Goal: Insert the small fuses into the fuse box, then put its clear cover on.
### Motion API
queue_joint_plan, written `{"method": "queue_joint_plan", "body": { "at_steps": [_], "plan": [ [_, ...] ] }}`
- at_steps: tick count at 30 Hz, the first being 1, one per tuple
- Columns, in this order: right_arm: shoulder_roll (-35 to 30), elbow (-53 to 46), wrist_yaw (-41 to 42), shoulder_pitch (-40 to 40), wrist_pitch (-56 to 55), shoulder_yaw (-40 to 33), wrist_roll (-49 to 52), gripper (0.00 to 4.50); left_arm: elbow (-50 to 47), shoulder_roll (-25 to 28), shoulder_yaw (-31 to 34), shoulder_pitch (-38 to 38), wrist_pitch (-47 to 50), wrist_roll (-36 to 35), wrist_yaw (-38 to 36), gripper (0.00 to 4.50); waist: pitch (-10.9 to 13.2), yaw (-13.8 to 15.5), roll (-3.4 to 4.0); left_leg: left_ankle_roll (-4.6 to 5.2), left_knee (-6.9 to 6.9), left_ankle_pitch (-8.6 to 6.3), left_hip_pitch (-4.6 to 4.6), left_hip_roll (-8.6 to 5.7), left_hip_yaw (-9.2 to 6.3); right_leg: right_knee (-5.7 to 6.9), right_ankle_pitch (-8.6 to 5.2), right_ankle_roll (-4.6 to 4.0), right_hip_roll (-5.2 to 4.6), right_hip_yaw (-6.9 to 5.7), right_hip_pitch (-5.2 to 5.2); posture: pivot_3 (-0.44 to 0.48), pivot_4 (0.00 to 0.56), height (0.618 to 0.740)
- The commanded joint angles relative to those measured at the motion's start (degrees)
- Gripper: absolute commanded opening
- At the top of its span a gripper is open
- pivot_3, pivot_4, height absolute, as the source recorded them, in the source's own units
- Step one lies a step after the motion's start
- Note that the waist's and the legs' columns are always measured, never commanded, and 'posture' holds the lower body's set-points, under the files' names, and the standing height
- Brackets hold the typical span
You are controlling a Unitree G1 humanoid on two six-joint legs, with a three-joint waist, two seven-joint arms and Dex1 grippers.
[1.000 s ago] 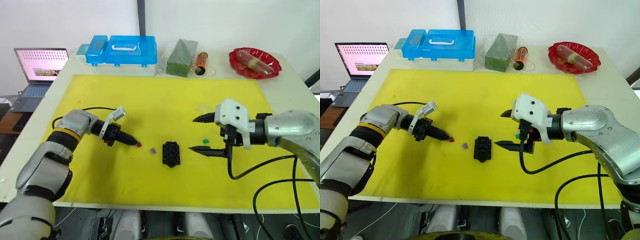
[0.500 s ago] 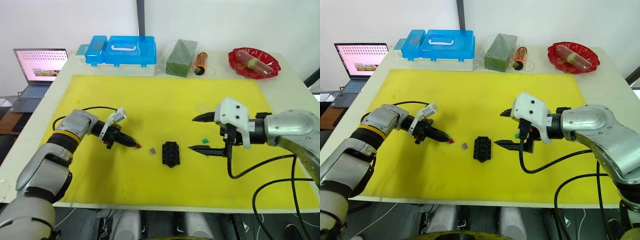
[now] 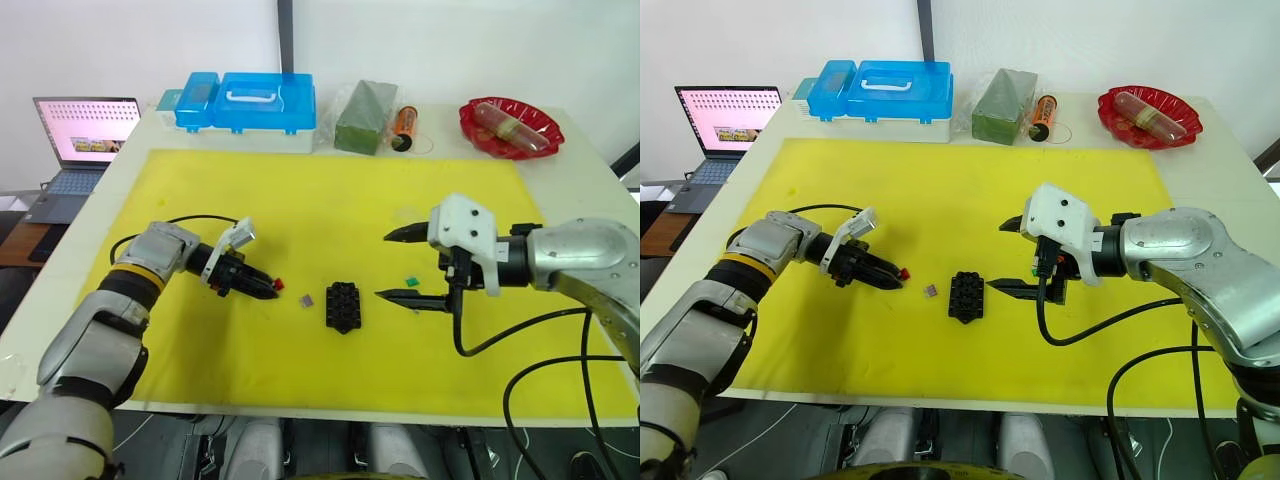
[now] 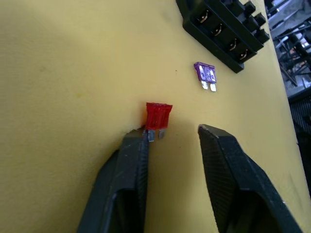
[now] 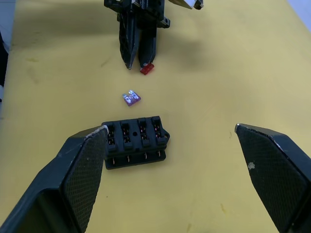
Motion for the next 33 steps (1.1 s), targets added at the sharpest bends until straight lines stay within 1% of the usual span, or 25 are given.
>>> {"method": "queue_joint_plan", "body": {
  "at_steps": [1, 5, 15, 18, 21, 29, 33],
  "plan": [
    [0.2, -0.5, 0.3, -1.2, -1.2, -0.7, -0.2, 4.50, 2.2, -0.5, 2.1, -0.6, 1.2, 1.8, -0.1, 1.73, 0.0, 0.1, 0.00, 0.00, 0.00, 0.00, 0.00, 0.00, 0.00, 0.01, 0.00, 0.00, 0.00, 0.00, 0.00, 0.000, 0.150, 0.740],
    [0.1, -0.7, 0.5, -1.0, -1.2, -0.8, -0.4, 4.50, 3.2, -0.8, 3.9, -1.6, 3.7, 1.2, -0.1, 1.73, 0.0, 0.1, 0.00, 0.00, 0.04, 0.00, -0.01, -0.02, 0.00, 0.05, 0.00, 0.00, -0.01, -0.02, 0.00, 0.000, 0.150, 0.740],
    [0.3, -0.6, 0.8, -1.4, -1.2, -0.4, -0.7, 4.50, 4.6, -1.6, 6.0, -1.8, 4.3, 2.4, -0.1, 1.73, 0.0, 0.0, 0.00, 0.00, 0.04, 0.00, 0.00, -0.02, 0.00, 0.12, 0.00, 0.00, -0.02, -0.01, -0.04, 0.000, 0.150, 0.740],
    [0.3, -0.5, 0.9, -1.6, -1.3, -0.3, -0.7, 4.50, 5.2, -1.8, 6.6, -1.7, 3.9, 2.8, -0.1, 1.12, 0.0, 0.0, 0.00, 0.00, 0.04, 0.01, 0.00, -0.02, 0.00, 0.12, 0.00, 0.00, -0.02, -0.01, -0.04, 0.000, 0.150, 0.740],
    [0.3, -0.4, 1.0, -1.7, -1.2, -0.2, -0.8, 4.50, 4.7, -1.8, 6.8, -1.4, 3.7, 3.2, -0.1, 0.04, 0.0, -0.1, -0.01, 0.00, 0.04, 0.00, -0.04, -0.01, 0.01, 0.12, 0.00, 0.00, -0.02, -0.02, -0.10, 0.000, 0.150, 0.740],
    [0.4, -0.2, 1.1, -1.9, -1.1, -0.2, -0.9, 4.50, 0.7, -0.9, 5.2, 0.6, 3.1, 2.2, -0.1, 0.01, 0.0, -0.1, -0.01, 0.00, 0.04, 0.00, -0.05, -0.01, 0.01, 0.12, -0.01, -0.01, -0.04, 0.01, -0.10, 0.000, 0.150, 0.740],
    [0.6, -0.4, 0.9, -2.1, -0.7, -0.4, -0.6, 4.50, -1.0, -1.1, 7.2, 0.6, 4.1, 1.0, -0.1, 0.01, 0.0, -0.1, -0.01, 0.00, 0.04, 0.00, -0.07, -0.01, 0.01, 0.12, -0.01, 0.00, -0.06, 0.01, -0.11, 0.000, 0.150, 0.740]
  ]
}}
